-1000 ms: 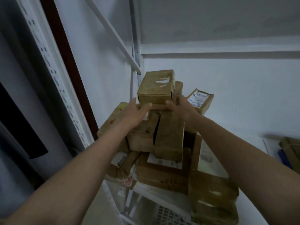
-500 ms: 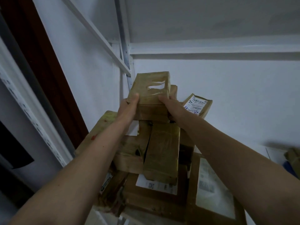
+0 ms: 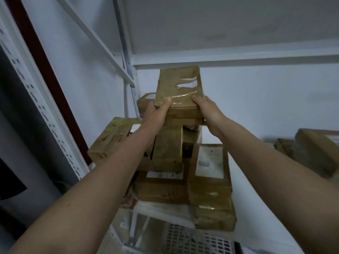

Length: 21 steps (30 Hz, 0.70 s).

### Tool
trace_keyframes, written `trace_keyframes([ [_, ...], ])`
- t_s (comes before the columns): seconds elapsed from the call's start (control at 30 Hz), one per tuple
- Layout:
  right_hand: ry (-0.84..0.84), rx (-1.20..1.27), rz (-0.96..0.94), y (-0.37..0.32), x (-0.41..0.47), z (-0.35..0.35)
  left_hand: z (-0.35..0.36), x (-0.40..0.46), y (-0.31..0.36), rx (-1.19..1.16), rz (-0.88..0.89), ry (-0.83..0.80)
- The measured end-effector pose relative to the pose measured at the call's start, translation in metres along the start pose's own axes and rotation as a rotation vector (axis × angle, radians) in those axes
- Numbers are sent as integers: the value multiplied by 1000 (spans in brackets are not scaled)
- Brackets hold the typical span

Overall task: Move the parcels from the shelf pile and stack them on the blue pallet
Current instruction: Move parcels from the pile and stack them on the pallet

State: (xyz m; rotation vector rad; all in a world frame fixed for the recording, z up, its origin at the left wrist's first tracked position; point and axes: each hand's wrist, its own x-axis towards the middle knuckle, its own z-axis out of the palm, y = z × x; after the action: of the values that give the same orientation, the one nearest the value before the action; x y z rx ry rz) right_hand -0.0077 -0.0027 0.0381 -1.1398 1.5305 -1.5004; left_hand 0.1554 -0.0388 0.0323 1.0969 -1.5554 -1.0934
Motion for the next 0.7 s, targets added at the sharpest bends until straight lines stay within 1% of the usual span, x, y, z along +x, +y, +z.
trace_keyframes([
  [0.07,32,-7,-12,0,-27,-15,9,-24,6,-33,-8,-42],
  [0.17,79,-19,-25,3,-70,-38,26,-55,8,-11,8,-62],
  [0.33,156,3,11,7,-124,-79,60,-99,13,-38,5,-156],
  [0.5,240,49,25,7,-155,-113,98,-122,27,-154,-97,-234],
  [0.57,267,85,29,10,-161,-128,117,-129,29,-184,-97,-237],
  [0.63,277,109,41,13,-164,-144,138,-130,30,-206,-83,-206],
  [0.7,277,133,61,17,-163,-160,160,-129,32,-163,-103,-171],
])
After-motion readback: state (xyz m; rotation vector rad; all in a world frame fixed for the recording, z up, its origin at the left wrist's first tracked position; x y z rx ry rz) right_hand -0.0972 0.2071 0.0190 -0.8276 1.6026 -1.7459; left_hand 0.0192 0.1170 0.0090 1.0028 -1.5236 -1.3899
